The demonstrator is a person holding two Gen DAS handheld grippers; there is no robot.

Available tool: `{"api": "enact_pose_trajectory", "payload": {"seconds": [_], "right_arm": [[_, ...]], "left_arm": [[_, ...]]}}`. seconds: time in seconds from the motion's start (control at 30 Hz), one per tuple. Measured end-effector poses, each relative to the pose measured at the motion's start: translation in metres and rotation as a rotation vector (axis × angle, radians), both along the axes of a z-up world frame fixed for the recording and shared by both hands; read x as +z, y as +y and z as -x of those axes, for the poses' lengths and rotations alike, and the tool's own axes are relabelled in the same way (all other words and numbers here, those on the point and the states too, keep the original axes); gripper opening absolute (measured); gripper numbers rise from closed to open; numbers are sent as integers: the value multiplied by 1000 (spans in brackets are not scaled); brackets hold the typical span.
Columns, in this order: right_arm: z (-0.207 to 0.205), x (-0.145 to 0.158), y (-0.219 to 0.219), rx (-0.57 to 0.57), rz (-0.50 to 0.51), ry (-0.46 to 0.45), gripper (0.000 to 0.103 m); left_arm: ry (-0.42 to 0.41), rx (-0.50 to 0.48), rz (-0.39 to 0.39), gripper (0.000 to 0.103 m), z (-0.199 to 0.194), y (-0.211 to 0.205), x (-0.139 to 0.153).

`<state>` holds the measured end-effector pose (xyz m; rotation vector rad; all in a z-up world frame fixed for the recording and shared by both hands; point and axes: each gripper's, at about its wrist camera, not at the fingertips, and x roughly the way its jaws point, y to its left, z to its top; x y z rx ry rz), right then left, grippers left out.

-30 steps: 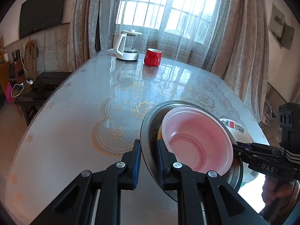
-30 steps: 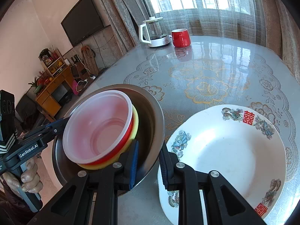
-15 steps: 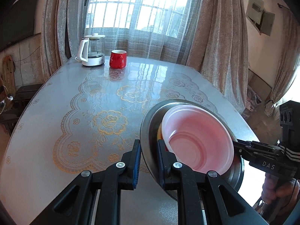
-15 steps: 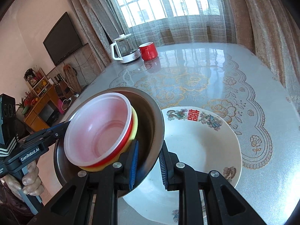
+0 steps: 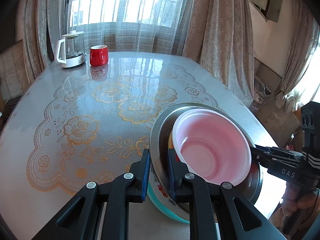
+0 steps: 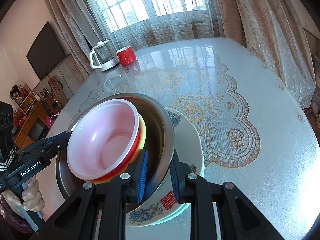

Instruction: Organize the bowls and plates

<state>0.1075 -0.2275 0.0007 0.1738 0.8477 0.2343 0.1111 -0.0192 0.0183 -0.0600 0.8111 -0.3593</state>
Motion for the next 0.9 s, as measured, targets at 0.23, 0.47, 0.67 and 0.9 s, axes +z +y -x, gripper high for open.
{"api": "enact_pose_trajectory", "payload": {"seconds": [0.23, 0.47, 0.67, 0.9], "right_arm": [[-5, -6, -6, 1, 5, 15, 22], [-9, -13, -6, 1, 14, 28, 22], [-13, -15, -6, -11, 25, 29, 22], [-11, -16, -8, -19, 25, 26, 22]], "left_arm": [[27, 8, -9, 16, -5, -6, -10], [53, 11, -20, 15, -7, -8, -20], [52, 2, -32, 16, -7, -11, -24], [47, -7, -34, 16, -7, -12, -25]]}}
